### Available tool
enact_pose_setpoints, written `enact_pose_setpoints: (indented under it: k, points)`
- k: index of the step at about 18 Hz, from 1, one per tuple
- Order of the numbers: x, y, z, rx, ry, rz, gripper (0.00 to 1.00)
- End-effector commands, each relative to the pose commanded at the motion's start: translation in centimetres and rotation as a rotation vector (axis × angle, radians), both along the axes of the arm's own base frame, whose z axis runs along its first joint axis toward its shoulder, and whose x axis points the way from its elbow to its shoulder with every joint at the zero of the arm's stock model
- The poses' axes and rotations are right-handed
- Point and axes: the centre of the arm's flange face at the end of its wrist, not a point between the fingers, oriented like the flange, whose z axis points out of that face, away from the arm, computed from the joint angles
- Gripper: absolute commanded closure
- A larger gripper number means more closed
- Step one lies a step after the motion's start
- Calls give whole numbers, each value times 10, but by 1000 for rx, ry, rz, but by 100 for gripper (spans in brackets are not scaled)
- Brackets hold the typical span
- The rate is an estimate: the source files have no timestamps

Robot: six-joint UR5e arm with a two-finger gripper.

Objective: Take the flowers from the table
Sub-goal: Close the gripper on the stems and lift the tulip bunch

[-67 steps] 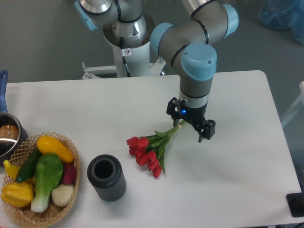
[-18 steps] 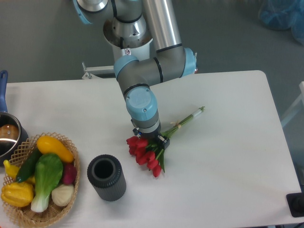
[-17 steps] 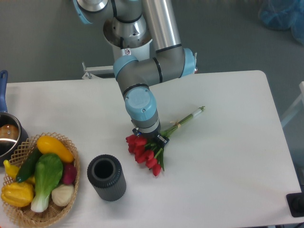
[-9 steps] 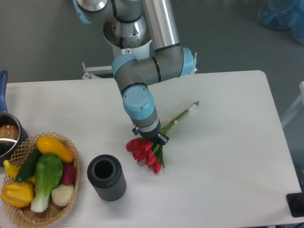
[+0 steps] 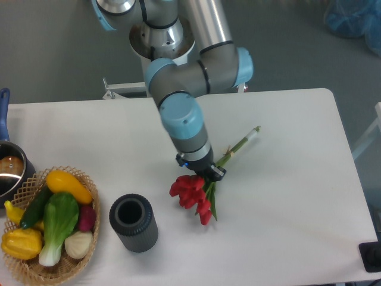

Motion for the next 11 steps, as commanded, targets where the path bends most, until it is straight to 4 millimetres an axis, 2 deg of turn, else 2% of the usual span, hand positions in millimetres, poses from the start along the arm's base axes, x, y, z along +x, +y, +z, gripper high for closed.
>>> enact_pose_setpoints:
  k: [4,8,11]
  points:
    - [-15,6,29,16,-4,-1,100]
    - [-44,-9,57,4,-70,-25,100]
    - [-58,-22,62,-10,-75,-54,100]
